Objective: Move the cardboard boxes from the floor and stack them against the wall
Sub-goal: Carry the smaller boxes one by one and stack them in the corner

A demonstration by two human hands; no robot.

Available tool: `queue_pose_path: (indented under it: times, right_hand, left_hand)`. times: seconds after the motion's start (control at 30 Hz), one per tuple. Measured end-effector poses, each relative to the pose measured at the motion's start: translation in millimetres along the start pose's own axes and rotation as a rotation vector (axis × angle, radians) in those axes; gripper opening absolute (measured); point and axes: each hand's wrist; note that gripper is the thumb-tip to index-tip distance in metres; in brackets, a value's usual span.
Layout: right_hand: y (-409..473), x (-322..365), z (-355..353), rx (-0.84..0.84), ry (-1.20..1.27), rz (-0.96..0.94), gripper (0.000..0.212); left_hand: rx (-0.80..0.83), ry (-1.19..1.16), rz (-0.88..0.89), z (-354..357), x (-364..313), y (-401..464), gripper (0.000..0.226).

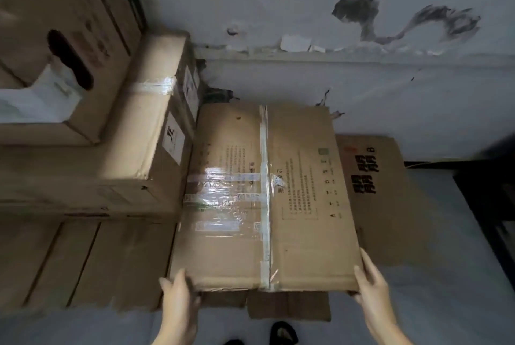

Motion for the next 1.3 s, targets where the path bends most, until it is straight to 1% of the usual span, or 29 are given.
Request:
queue_pose_path:
  times: [0.07,0.13,0.17,0.23,0.27,0.33,0.37,0.43,0.47,0.57,0.63,0.67,0.77,0.83,0.87,0.97,1.0,1.13,1.2,1.23,1.3]
  right_hand:
    - [21.4,11.0,7.4,0.01,-0.029,-0.031,0.047]
    - [40.8,26.0,16.9,0.03,-0.029,-0.061,0.048]
    - [50.3,33.5,21.4,0.038,-0.027,-0.081,0.048]
    - [66.3,43.2,27.4,0.051,-0.038,-0.118,0.047]
    - [72.5,45.1,27.7,0.06,-0.05,-0.127,0.048]
    - [76.7,46.1,24.0,0.094,-0.064,-0.125,0.049]
    - [76.7,47.1,21.0,0.119,-0.053,-0.118,0.049]
    - [74.0,52.4,16.9,0.157,-0.054,-0.106,0.05]
    - [73.4,55.1,15.2,0.174,-0.083,-0.101,0.051]
    - [59.3,62.1,8.8,0.223,-0.235,-0.115,0.055]
    - [38.7,64.8,-0.3,0.219,-0.337,-0.189,0.06]
    - [22.6,67.3,-5.5,0.231,-0.35,-0.23,0.06]
    - [-37.3,69.2,-22.9,0.355,-0.317,-0.328,0.058]
    - [-86.8,65.8,-35.4,0.434,-0.316,-0.373,0.055]
    - [-110.0,63.1,-40.7,0.467,-0.314,-0.395,0.057]
    - [-189.5,48.7,-55.5,0.5,-0.274,-0.445,0.081]
    - [-215.8,41.7,-59.0,0.503,-0.258,-0.456,0.082]
    - [-303.8,-1.6,-64.5,0.442,-0.131,-0.517,0.078]
    - [-338.4,-29.4,-63.7,0.346,-0.054,-0.541,0.062]
    - [-353.0,-43.6,-63.3,0.289,-0.021,-0.549,0.058]
    - [-378.4,-71.9,-62.5,0.171,0.026,-0.566,0.062]
  left_hand:
    - [0.006,-0.074,0.022,17.5,-8.7,6.8,0.058]
    - [0.008,-0.219,0.016,31.9,-19.4,14.6,0.057]
    - [0.013,-0.269,0.014,37.8,-24.8,20.5,0.051]
    - [0.032,-0.309,0.003,48.3,-29.7,37.0,0.022]
    - [0.036,-0.314,-0.006,51.0,-27.9,45.7,0.013]
    - [0.028,-0.297,0.006,54.2,-23.0,53.5,0.015]
    - [0.028,-0.273,0.025,53.1,-21.1,50.1,0.02]
    - [0.026,-0.22,0.063,49.0,-19.0,40.8,0.048]
    - [0.021,-0.183,0.078,45.3,-19.4,35.8,0.057]
    - [0.05,-0.085,0.096,34.4,-32.0,14.4,0.063]
    - [0.131,-0.006,0.141,27.6,-43.9,-7.7,0.061]
    - [0.174,0.032,0.168,22.2,-49.8,-21.9,0.058]
    - [0.335,0.124,0.284,-1.5,-65.5,-66.0,0.045]
    - [0.469,0.263,0.403,-23.0,-76.0,-100.6,0.037]
    - [0.531,0.336,0.463,-33.7,-80.0,-116.1,0.036]
    - [0.72,0.487,0.587,-75.0,-93.9,-167.0,0.043]
    - [0.774,0.519,0.617,-89.0,-97.1,-180.5,0.045]
    - [0.949,0.589,0.711,-138.6,-98.2,-214.2,0.043]
    - [1.029,0.622,0.756,-156.7,-92.7,-222.4,0.043]
    - [1.063,0.643,0.777,-163.9,-89.0,-224.4,0.044]
    - [1.127,0.68,0.811,-174.6,-79.9,-226.9,0.046]
Point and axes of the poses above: each hand's wrist, its own y-axis towards the middle knuckle, its own z-axis out of the palm, x = y × z, and after that the axes turned 2 degrees about z, right-handed
